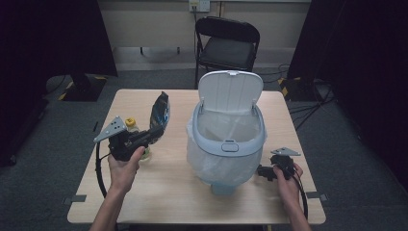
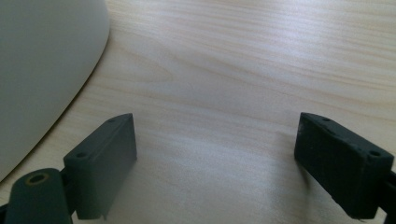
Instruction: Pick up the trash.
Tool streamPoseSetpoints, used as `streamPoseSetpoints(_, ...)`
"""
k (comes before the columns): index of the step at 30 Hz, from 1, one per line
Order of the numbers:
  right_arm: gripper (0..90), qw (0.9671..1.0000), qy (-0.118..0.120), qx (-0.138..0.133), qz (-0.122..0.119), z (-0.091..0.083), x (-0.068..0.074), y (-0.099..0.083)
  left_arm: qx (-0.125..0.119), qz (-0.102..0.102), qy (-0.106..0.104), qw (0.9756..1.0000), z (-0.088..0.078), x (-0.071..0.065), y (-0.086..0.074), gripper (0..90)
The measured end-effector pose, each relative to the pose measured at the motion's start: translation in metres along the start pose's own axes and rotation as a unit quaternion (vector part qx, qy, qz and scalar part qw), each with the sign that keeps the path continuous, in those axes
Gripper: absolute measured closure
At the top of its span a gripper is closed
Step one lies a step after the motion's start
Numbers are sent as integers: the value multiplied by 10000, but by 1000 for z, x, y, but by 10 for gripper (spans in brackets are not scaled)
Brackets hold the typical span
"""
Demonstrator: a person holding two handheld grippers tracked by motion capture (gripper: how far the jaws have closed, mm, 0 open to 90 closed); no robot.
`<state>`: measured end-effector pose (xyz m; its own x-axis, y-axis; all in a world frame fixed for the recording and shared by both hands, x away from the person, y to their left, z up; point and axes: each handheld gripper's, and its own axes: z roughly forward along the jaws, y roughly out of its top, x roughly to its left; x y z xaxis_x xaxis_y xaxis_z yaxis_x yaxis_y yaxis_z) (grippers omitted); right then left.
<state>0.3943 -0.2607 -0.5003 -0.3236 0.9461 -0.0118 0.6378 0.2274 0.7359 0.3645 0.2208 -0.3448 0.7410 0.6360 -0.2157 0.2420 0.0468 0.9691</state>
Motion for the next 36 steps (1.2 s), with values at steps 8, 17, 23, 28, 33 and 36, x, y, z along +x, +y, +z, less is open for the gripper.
streamPoseSetpoints(8,116,10000,-5,-4,1,0,0,0,-208,280,-91,9994,5,-13,26,898)
streamPoseSetpoints(17,116,10000,1,1,0,0,0,0,-466,436,-227,9977,10,-25,53,898)
streamPoseSetpoints(23,117,10000,-5,-4,1,0,0,0,-587,596,-363,9958,16,-39,71,898)
streamPoseSetpoints(28,117,10000,1,0,0,0,0,0,-640,708,-476,9943,22,-47,81,898)
streamPoseSetpoints(33,116,10000,2,3,1,0,0,0,-741,667,-554,9935,26,-56,90,898)
streamPoseSetpoints(36,116,10000,-6,-5,1,0,0,0,-791,703,-625,9924,28,-61,96,898)
